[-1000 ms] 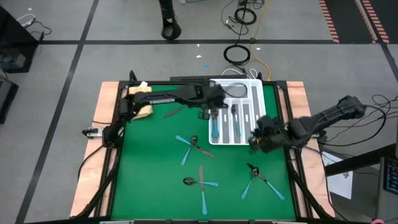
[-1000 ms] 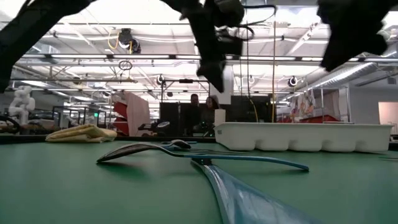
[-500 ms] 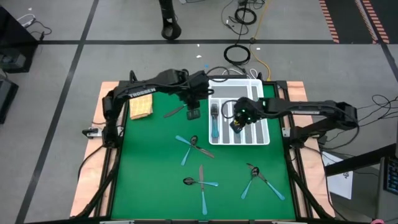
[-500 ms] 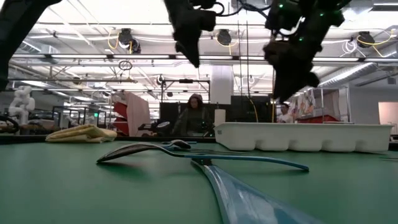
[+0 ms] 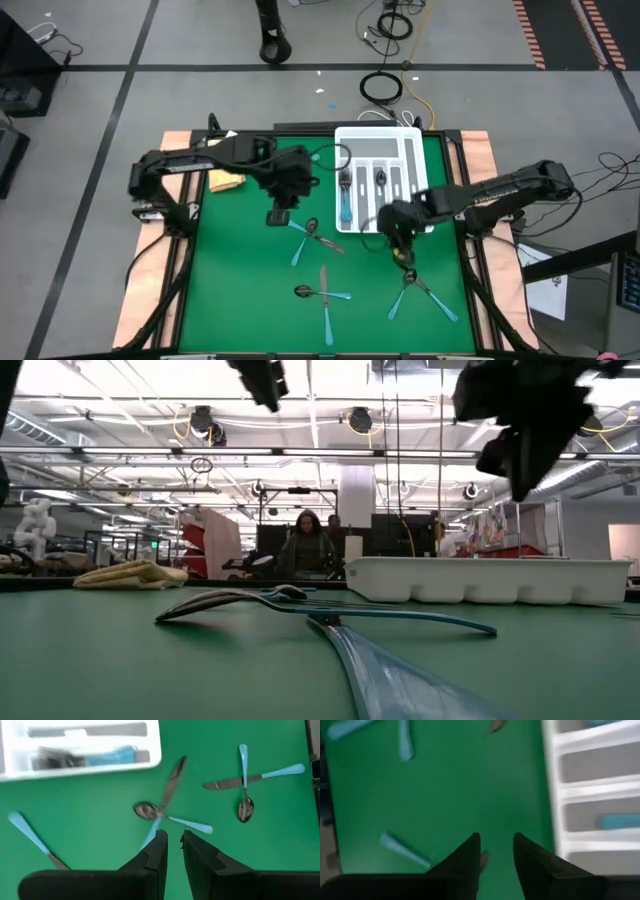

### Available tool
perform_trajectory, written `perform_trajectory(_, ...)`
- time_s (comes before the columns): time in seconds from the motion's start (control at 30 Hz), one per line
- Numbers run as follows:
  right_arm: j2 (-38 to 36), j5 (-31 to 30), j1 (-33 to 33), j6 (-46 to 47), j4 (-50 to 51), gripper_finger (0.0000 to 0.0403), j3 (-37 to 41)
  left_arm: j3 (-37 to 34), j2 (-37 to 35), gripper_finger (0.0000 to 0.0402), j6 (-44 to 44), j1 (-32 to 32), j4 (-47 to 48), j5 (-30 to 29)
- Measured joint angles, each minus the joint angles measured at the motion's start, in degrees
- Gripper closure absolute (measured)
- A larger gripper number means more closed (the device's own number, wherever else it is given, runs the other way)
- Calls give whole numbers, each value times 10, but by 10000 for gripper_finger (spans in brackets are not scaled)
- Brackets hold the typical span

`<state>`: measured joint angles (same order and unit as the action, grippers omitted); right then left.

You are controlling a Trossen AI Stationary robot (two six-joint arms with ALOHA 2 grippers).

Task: Sort silverware
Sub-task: Put the blue spoon into the silverware organizer

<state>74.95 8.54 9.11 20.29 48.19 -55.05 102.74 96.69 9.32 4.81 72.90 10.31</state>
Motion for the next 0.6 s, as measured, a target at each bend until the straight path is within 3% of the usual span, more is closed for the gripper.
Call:
perform_trajectory(0.13, 9, 7, 73, 40, 10, 300, 4, -109, -68, 336, -70, -26, -49, -2)
perform_trajectory(0.33, 30, 7, 179, 11, 32, 295, 8, -248, -130, 336, -183, -97, -165, -81)
perform_trajectory(0.6, 99, -17, 251, -62, 8, 220, 8, -324, -135, 336, -320, -177, -218, -162)
